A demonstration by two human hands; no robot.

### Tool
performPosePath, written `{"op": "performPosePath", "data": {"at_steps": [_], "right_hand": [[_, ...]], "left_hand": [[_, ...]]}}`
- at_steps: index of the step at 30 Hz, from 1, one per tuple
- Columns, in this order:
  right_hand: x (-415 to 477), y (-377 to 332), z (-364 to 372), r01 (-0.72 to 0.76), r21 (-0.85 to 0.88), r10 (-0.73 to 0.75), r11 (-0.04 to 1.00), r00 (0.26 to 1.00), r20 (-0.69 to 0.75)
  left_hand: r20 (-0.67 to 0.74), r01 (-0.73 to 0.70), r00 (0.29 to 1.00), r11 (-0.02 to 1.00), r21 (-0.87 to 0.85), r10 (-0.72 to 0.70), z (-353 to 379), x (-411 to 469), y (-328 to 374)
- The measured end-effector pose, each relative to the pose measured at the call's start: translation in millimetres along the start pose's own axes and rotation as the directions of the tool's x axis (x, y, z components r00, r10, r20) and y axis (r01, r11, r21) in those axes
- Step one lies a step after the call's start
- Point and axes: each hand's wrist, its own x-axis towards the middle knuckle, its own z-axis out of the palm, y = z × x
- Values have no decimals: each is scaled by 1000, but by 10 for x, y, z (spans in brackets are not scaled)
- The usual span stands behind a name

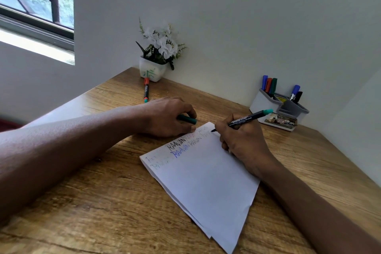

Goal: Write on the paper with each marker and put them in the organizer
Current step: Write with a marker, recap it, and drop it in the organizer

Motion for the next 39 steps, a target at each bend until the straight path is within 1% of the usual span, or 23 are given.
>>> {"op": "performPosePath", "data": {"at_steps": [3, 7, 11, 13, 15, 17, 19, 21, 24, 26, 28, 30, 32, 35, 39], "right_hand": [[1, -5, 3, -21, -3, 21, 1000, 1000, 23], [17, 4, 15, -28, -11, 28, 1000, 999, -31], [1, -2, 27, -62, 18, 63, 998, 998, -18], [23, 3, 20, -114, 82, 117, 990, 993, -33], [46, 18, -6, -162, 200, 174, 966, 984, -46], [61, 26, -26, -177, 330, 192, 927, 981, -14], [69, 26, -50, -171, 414, 174, 894, 984, 29], [76, 21, -74, -175, 457, 150, 872, 985, 89], [83, 36, -134, -195, 496, 96, 846, 971, 217], [87, 55, -180, -190, 502, 50, 844, 959, 278], [87, 65, -207, -172, 517, 13, 838, 955, 297], [79, 60, -224, -155, 530, -10, 834, 955, 295], [71, 58, -226, -150, 541, -16, 828, 957, 290], [63, 65, -227, -139, 547, -32, 825, 956, 291], [54, 68, -228, -118, 533, -44, 838, 959, 280]], "left_hand": [[4, 2, 1000, 1000, -3, -2, -7, -3, 2], [-5, -1, 1000, 1000, -7, 1, -1, -10, 2], [-13, -8, 1000, 1000, 9, 8, 4, 0, -19], [-15, -14, 1000, 1000, 10, 14, 6, 3, -26], [-15, -22, 1000, 1000, 10, 22, 7, -3, -30], [-27, -25, 999, 1000, 8, 25, 13, -22, -38], [-67, -24, 997, 1000, -3, 24, 20, -26, -40], [-126, -13, 992, 1000, -21, 10, 26, -15, -49], [-219, 28, 975, 999, -30, -34, 33, 1, -95], [-269, 45, 961, 997, -71, -62, 32, 5, -119], [-316, 5, 946, 982, -188, -66, 33, -3, -118], [-345, -76, 938, 949, -307, -37, 35, -14, -76], [-344, -145, 939, 918, -370, 10, 40, -25, -40], [-315, -194, 947, 902, -385, 69, 57, -27, -23], [-316, -224, 943, 898, -379, 102, 73, -36, -1]]}}
